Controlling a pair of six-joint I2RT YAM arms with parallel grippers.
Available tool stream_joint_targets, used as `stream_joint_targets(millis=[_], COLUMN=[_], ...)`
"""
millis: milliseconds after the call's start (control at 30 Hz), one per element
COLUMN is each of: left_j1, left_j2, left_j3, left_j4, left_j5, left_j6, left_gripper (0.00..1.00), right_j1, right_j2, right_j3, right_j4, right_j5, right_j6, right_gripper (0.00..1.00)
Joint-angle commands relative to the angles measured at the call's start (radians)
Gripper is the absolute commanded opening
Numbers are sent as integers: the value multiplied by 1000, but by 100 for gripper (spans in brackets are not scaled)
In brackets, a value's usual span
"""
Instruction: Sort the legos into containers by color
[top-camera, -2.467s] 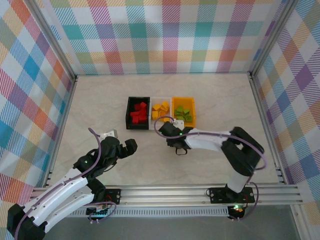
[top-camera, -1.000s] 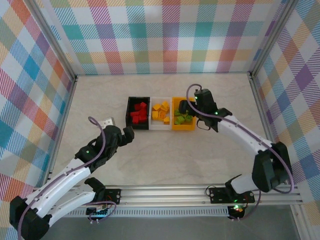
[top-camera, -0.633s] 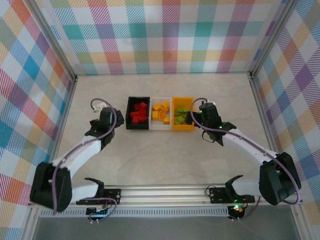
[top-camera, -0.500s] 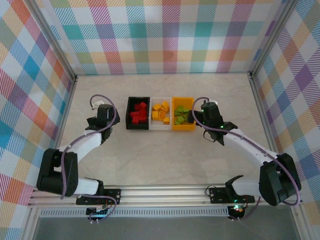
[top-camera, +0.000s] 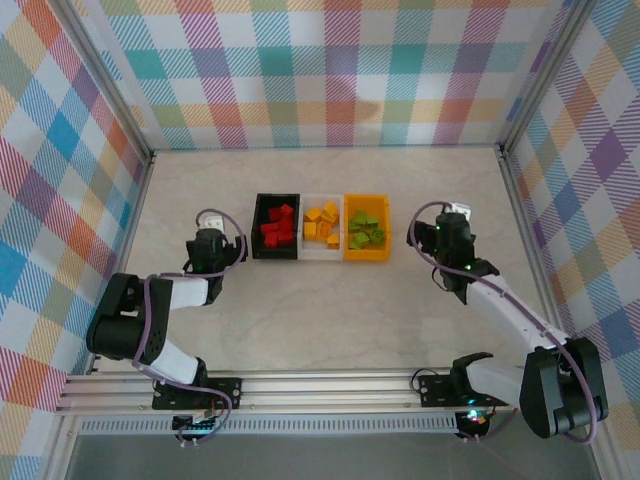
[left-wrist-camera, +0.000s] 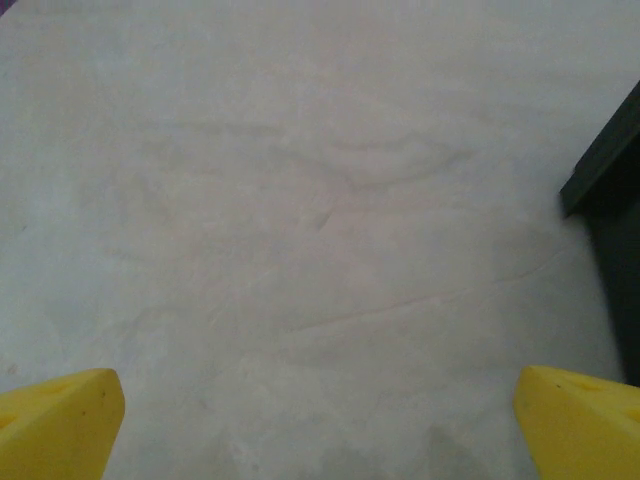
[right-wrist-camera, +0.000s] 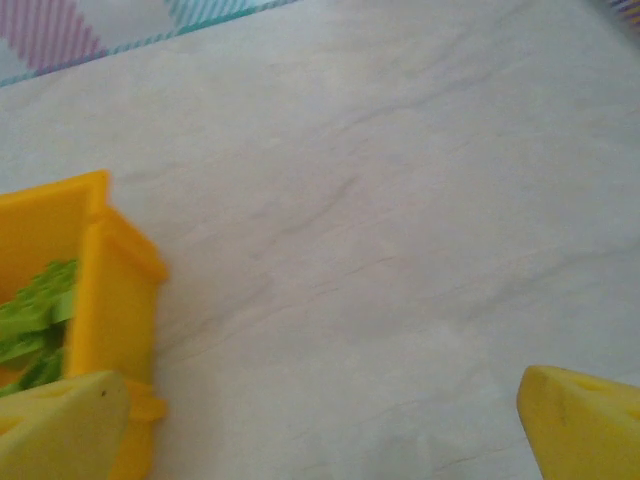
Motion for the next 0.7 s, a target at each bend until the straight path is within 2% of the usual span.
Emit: stream_joint_targets(millis=[0, 33, 100, 200, 267, 333, 467, 500, 533, 567, 667], left_j1=[35, 34, 36, 34, 35, 35, 35, 34, 34, 34, 35], left_j2=[30, 17, 23, 22, 18, 20, 20, 22, 21, 21, 23], left_j3=[-63, -46, -41, -64, -67, -64, -64, -64, -64, -64, -64], left_j4=[212, 154, 156, 204, 203, 198, 201, 202, 200, 201, 200], left_j5=[151, 125, 74, -16, -15, -14, -14, -15, -13, -14, -13], left_j6=[35, 22, 0, -34, -36, -34, -34, -34, -34, -34, -34], left_gripper=[100, 100, 100, 100, 100, 100, 100, 100, 100, 100, 100], right_j1=[-47, -58, -84, -147, -189, -207, -212, -212, -214, -214, -215], right_j2=[-6, 8, 74, 184, 245, 275, 437, 430, 410, 433, 427], right_j3=[-118, -149, -173, -199, -218, -215, -264, -252, -214, -212, -212], right_j4=[304, 380, 459, 597, 713, 737, 999, 963, 844, 888, 874], right_j5=[66, 55, 32, -85, -174, -248, -278, -290, -295, -305, -302], right_j6=[-173, -206, -253, -265, -262, -283, -299, -297, -292, -298, -297], right_gripper=[100, 100, 100, 100, 100, 100, 100, 100, 100, 100, 100])
